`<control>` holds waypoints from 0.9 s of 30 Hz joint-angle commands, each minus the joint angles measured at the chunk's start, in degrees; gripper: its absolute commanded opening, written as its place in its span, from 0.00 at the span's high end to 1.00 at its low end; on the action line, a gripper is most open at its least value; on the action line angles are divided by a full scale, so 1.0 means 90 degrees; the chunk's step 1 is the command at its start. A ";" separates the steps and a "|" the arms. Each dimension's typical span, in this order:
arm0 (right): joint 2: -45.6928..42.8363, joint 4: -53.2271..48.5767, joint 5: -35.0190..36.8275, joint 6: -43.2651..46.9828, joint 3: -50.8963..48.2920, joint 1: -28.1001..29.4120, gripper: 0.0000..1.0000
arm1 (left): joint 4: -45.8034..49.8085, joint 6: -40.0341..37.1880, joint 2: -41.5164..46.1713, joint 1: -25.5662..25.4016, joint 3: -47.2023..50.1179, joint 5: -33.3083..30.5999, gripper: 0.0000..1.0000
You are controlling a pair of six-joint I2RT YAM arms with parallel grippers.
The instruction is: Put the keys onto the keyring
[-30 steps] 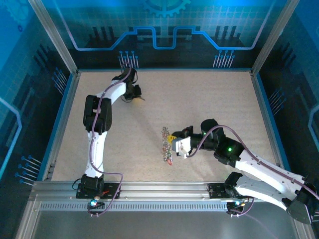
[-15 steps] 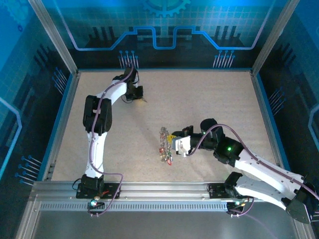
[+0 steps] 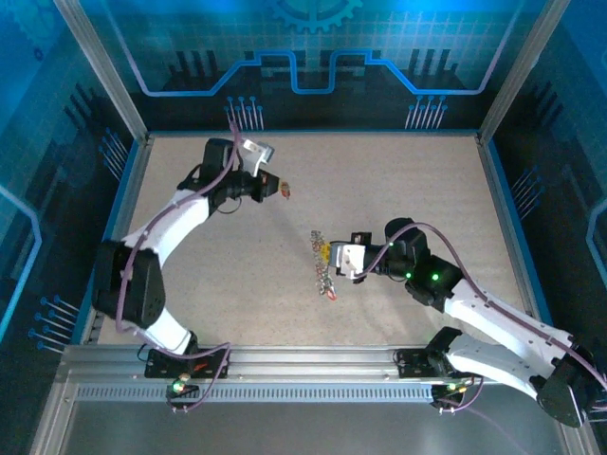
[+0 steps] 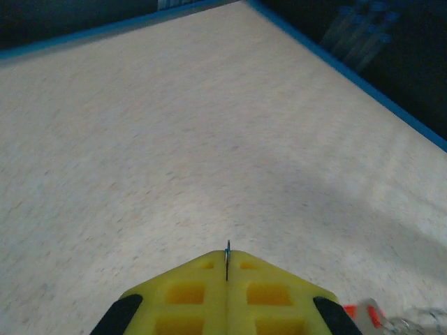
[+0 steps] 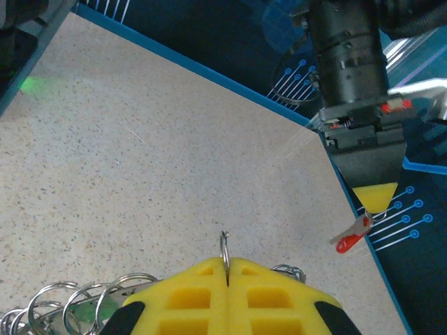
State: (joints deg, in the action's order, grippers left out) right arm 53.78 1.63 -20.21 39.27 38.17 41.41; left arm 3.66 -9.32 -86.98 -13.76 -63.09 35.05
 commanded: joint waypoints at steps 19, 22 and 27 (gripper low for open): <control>-0.0240 0.1136 -0.1550 -0.1148 -0.0147 -0.0607 1.00 | -0.1758 -0.2117 0.2052 -0.1318 0.1620 0.1633 1.00; -0.0291 0.1123 -0.1624 -0.1174 -0.0185 -0.0630 1.00 | -0.1141 -0.2648 0.2081 -0.1484 0.1454 0.1614 1.00; -0.0272 0.1003 -0.1709 -0.1174 -0.0169 -0.0637 1.00 | -0.0949 -0.3250 0.2220 -0.1721 0.1589 0.1685 1.00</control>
State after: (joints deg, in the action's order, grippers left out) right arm 52.34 8.19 -33.10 29.74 36.40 36.29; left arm -7.27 -32.03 -68.86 -27.97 -48.51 47.72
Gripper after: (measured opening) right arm 0.046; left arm 0.055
